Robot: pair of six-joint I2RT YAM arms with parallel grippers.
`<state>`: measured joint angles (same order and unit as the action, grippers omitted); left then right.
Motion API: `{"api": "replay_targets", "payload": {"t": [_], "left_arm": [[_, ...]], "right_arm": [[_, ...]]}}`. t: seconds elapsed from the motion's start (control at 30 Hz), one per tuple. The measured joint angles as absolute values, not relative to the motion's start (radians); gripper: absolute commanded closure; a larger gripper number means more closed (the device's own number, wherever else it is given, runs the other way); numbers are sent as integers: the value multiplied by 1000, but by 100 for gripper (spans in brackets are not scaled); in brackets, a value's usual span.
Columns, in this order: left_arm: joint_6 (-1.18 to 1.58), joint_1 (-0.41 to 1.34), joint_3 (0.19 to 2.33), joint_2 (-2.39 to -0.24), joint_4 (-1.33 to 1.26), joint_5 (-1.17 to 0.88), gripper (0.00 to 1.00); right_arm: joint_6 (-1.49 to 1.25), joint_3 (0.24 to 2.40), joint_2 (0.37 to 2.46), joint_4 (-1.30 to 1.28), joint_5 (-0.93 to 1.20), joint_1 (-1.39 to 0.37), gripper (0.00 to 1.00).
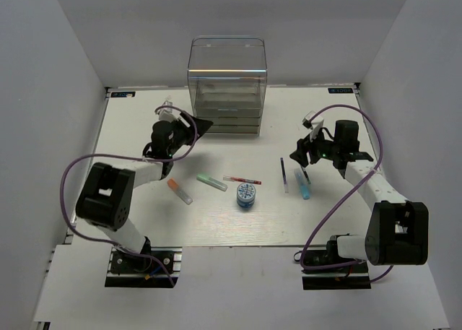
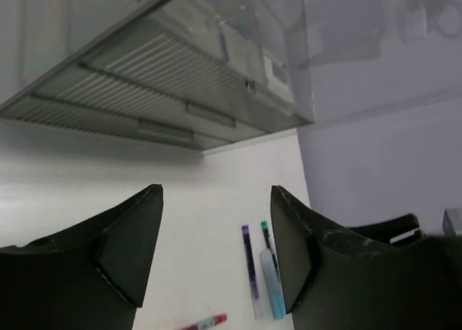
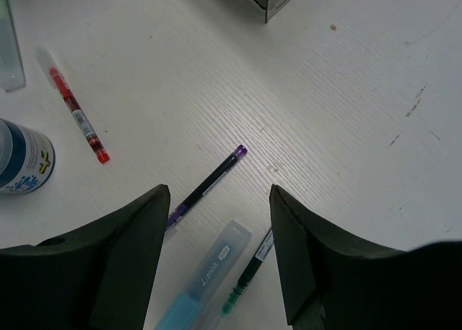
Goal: Sort the stationery into containers
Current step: Open the storage box at the corner of the board.
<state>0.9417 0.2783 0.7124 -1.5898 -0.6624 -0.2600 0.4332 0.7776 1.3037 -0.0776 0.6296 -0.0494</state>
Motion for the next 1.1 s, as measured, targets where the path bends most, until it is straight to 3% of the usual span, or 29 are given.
{"api": "replay_targets", "payload": {"t": [0.4, 0.7, 1.1], "left_arm": [[1063, 364, 893, -1885, -873, -118, 35], [1094, 377, 979, -1968, -920, -89, 39], [1188, 384, 994, -2024, -1028, -73, 58]], "right_arm": [[427, 778, 1304, -72, 656, -56, 38], [430, 778, 1304, -71, 655, -57, 38], [449, 771, 1317, -68, 655, -59, 38]]}}
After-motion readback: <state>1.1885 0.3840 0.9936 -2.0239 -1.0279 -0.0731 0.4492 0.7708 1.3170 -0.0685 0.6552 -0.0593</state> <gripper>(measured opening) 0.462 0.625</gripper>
